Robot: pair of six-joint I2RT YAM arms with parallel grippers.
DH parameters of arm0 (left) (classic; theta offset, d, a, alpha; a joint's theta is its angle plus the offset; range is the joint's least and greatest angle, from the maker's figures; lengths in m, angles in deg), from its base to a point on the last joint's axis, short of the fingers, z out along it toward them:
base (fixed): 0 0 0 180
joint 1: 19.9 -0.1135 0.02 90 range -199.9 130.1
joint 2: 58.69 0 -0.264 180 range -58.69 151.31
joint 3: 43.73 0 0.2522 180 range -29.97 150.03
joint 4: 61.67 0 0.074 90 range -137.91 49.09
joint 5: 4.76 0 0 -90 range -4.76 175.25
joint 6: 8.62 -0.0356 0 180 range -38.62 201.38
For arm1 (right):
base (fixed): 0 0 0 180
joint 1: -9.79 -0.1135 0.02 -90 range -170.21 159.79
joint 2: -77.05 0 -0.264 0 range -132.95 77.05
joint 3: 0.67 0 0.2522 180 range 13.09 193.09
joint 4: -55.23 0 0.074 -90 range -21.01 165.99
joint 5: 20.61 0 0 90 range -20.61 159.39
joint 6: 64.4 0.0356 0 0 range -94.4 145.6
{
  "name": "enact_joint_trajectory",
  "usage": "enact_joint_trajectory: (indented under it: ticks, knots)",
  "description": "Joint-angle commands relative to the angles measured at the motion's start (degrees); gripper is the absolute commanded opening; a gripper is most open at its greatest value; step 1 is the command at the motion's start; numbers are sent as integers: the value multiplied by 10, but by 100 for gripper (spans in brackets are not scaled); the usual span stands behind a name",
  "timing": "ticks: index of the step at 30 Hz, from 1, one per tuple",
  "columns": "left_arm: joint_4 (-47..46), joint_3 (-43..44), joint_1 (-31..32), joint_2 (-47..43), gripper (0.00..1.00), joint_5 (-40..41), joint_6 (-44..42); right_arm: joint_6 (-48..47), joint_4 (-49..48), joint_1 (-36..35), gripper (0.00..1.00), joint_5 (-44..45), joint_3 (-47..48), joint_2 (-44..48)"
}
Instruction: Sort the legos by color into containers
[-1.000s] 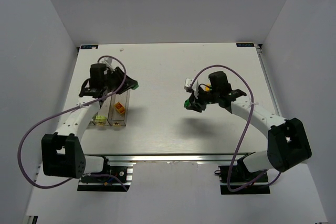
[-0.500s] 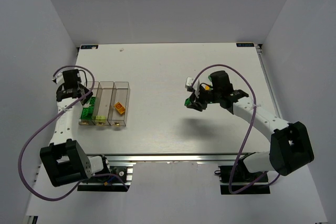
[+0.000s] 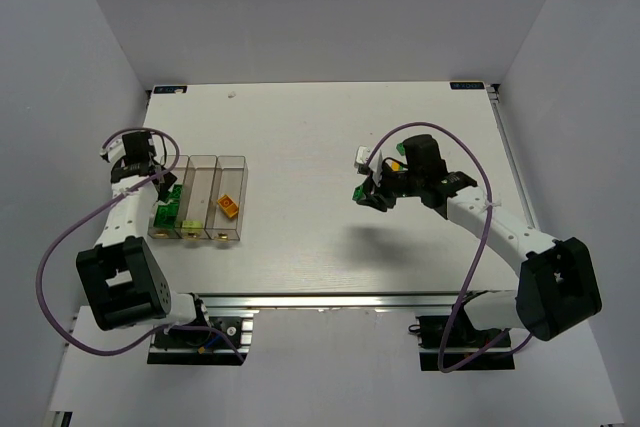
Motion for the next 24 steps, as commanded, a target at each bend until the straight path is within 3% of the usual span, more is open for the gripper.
enact_joint_trajectory:
  ticks: [1, 6, 12, 15, 17, 18, 22, 23, 24]
  knots:
    - [-18, 19, -7, 2, 63, 6, 1, 6, 0, 0, 1, -4, 4, 11]
    - [-17, 19, -7, 5, 71, -14, 7, 9, 0, 1, 3, -7, 11, 4]
    - [-14, 10, -7, -31, 67, -56, 19, 16, 0, 0, 7, -19, 30, 0]
    - [-14, -1, -7, -56, 42, -108, 24, 16, -7, -1, 7, -30, 46, -5]
    - [-20, -15, -7, -69, 15, -164, 43, 16, -12, -2, 7, -45, 55, -11]
    - [-32, -32, -7, -90, 11, -180, 52, 15, -20, -5, 7, -50, 65, -14]
    - [-67, -68, -6, -125, 16, -281, 79, 2, -34, -23, 7, -58, 91, -30]
    - [-79, -74, -4, -129, 29, -307, 82, -2, -34, -26, 7, -59, 97, -39]
    - [-91, -80, -1, -133, 36, -332, 93, -4, -34, -36, 7, -61, 103, -44]
